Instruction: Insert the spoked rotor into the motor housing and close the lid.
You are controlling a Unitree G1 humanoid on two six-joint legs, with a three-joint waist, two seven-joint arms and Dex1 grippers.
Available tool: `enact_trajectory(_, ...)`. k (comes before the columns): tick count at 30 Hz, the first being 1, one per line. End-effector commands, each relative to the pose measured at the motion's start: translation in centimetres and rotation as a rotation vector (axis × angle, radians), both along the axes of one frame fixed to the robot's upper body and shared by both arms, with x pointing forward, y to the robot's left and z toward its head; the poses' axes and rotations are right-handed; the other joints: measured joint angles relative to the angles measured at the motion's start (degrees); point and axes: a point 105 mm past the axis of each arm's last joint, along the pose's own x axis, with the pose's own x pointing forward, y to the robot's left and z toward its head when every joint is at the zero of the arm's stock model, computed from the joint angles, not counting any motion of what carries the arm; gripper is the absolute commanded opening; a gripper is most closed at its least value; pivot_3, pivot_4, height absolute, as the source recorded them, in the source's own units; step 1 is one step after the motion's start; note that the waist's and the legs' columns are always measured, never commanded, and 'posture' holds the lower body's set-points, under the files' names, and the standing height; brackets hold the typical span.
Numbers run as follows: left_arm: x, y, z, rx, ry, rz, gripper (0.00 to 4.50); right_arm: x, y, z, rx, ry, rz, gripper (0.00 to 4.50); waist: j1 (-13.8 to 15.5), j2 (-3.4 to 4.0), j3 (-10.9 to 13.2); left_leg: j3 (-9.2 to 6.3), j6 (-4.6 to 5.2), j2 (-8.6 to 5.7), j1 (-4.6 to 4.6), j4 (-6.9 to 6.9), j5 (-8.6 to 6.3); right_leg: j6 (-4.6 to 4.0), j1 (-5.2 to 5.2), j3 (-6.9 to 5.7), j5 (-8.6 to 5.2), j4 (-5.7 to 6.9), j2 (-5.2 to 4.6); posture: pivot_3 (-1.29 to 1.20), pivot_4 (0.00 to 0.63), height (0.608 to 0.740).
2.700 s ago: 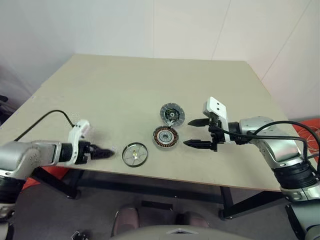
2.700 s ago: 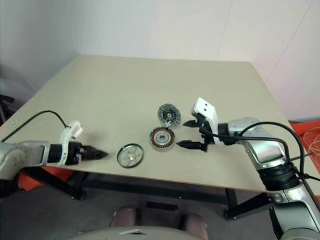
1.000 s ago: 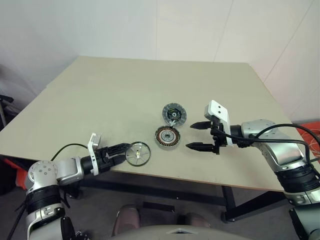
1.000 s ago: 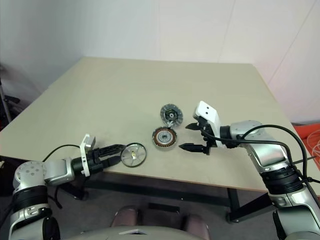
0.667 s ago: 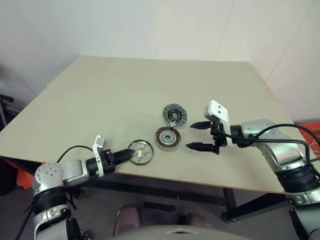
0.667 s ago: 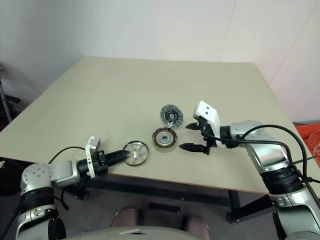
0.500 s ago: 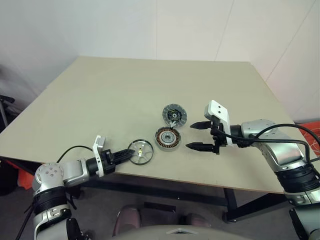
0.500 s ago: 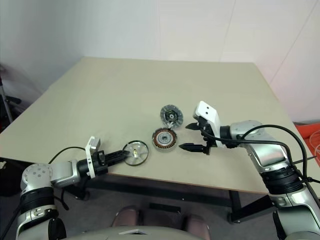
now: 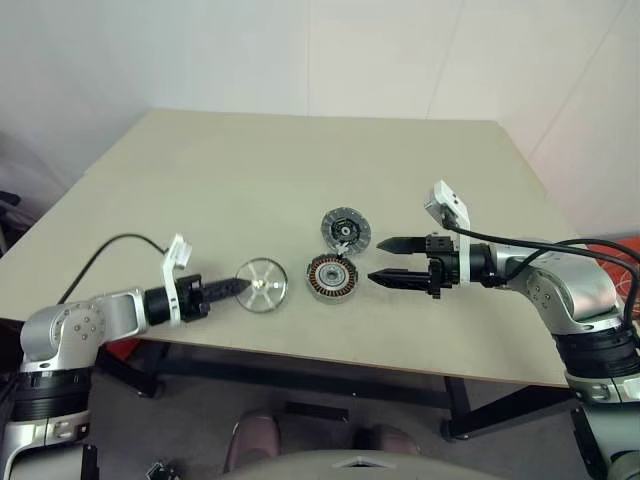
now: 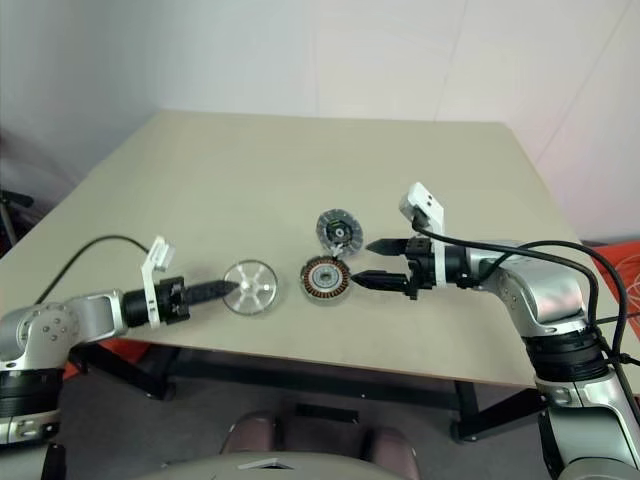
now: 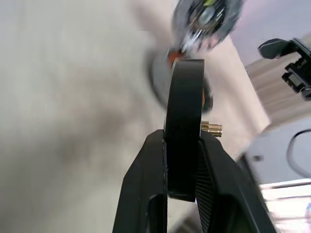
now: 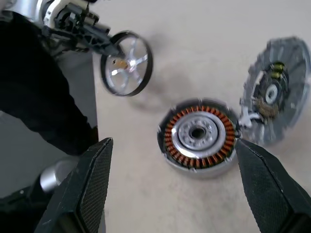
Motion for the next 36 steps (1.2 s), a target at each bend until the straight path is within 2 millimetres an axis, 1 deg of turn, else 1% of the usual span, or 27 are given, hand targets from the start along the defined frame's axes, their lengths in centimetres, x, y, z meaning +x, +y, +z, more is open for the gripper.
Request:
enact_trajectory(1,0.5,-1.2,2.9,0.077,-0.261,-0.115,0.39,-0.1,0.3,1.5,0.016,-0.047,0.011,4.50,-0.04,0.02,0.00,0.00,0.01,-0.01,-0.01,-0.02,-0.01,0.00,-0.01,0.01,0.00,-0.01,-0.01,0.00,0.000,0.740)
enact_trajectory(2,0.7,-1.7,3.5,0.075,-0.321,-0.136,0.39,0.0,0.3,1.6,0.021,-0.042,0.008,4.50,-0.05,0.03,0.00,0.02,0.01,-0.04,-0.01,-0.03,-0.01,-0.01,-0.03,0.04,0.00,0.00,-0.02,0.00,0.000,0.740)
enact_trajectory(4,0.9,-2.4,3.9,0.085,-0.388,-0.173,0.39,0.2,0.5,1.9,0.061,-0.010,-0.013,4.50,-0.06,0.02,0.00,0.05,0.01,-0.05,-0.01,-0.05,-0.01,-0.01,-0.03,0.05,0.00,0.00,-0.04,0.00,0.000,0.740)
enact_trajectory(7,1.2,-3.1,3.9,0.086,-0.435,-0.191,0.39,0.4,0.7,2.6,0.127,0.050,-0.044,4.50,-0.25,0.02,0.00,0.09,-0.02,-0.05,0.01,-0.04,0.00,-0.03,-0.06,0.06,0.01,0.06,-0.03,0.00,0.000,0.740)
enact_trajectory(10,1.9,-3.7,3.8,0.138,-0.523,-0.196,0.39,0.2,1.4,3.2,0.201,0.179,-0.064,4.50,-0.31,0.02,0.00,0.10,-0.07,0.00,0.03,-0.04,0.04,-0.10,-0.09,0.06,0.05,0.11,0.00,0.00,0.000,0.740)
enact_trajectory(12,2.0,-4.0,3.7,0.158,-0.568,-0.206,0.39,-0.2,1.7,3.1,0.208,0.237,-0.063,4.50,-0.23,0.02,0.00,0.09,-0.11,0.00,0.05,-0.04,0.06,-0.06,-0.07,0.06,0.03,0.12,0.00,0.00,0.000,0.740)
enact_trajectory(14,2.2,-4.7,4.5,0.122,-0.613,-0.205,0.39,-0.5,2.2,2.6,0.197,0.274,-0.061,4.50,-0.16,0.02,0.00,0.09,-0.10,-0.01,0.04,-0.03,0.06,-0.06,-0.06,0.06,0.03,0.11,0.00,0.00,0.000,0.740)
enact_trajectory(17,1.7,-5.5,4.6,0.127,-0.646,-0.269,0.39,-0.9,2.7,2.0,0.184,0.303,-0.060,4.50,-0.01,0.02,0.00,0.10,-0.12,-0.03,0.01,-0.03,0.06,-0.24,-0.08,0.06,0.14,0.12,-0.01,0.00,0.000,0.740)
enact_trajectory(19,1.3,-6.2,4.7,0.111,-0.648,-0.306,0.39,-1.0,2.9,1.5,0.162,0.293,-0.061,4.50,0.00,0.02,0.00,0.13,-0.17,-0.03,0.00,-0.05,0.09,-0.28,-0.10,0.06,0.17,0.13,-0.01,0.00,0.000,0.740)
enact_trajectory(23,0.6,-7.3,5.2,0.033,-0.607,-0.344,0.39,-0.3,2.9,0.9,0.108,0.207,-0.098,4.50,-0.01,0.02,0.00,0.25,-0.36,-0.02,-0.02,-0.07,0.20,-0.25,-0.15,0.06,0.15,0.14,-0.01,0.00,0.000,0.740)
enact_trajectory(28,0.2,-8.1,4.9,0.024,-0.576,-0.391,0.39,0.1,3.7,1.2,0.103,0.126,-0.078,4.50,-0.04,0.02,0.00,0.40,-0.42,-0.02,0.00,-0.06,0.24,-0.05,-0.19,0.08,0.03,0.22,-0.01,0.00,0.000,0.740)
enact_trajectory(32,0.4,-8.4,4.9,0.024,-0.573,-0.389,0.39,0.2,4.1,1.3,0.107,0.097,-0.064,4.50,-0.05,0.02,0.00,0.41,-0.43,-0.02,0.00,-0.06,0.25,-0.05,-0.20,0.09,0.03,0.23,-0.01,0.00,0.000,0.740)
enact_trajectory(34,0.6,-8.4,4.9,0.022,-0.573,-0.385,0.39,0.3,4.1,1.4,0.108,0.088,-0.062,4.10,-0.05,0.02,0.00,0.41,-0.42,-0.02,-0.01,-0.06,0.24,-0.06,-0.20,0.10,0.04,0.23,-0.01,0.00,0.000,0.740)
enact_trajectory(36,0.7,-8.6,5.0,0.017,-0.572,-0.385,0.39,0.2,4.2,1.4,0.112,0.079,-0.057,3.58,-0.04,0.02,0.00,0.41,-0.42,-0.02,-0.01,-0.06,0.24,-0.07,-0.21,0.09,0.04,0.23,-0.01,0.00,0.000,0.740)
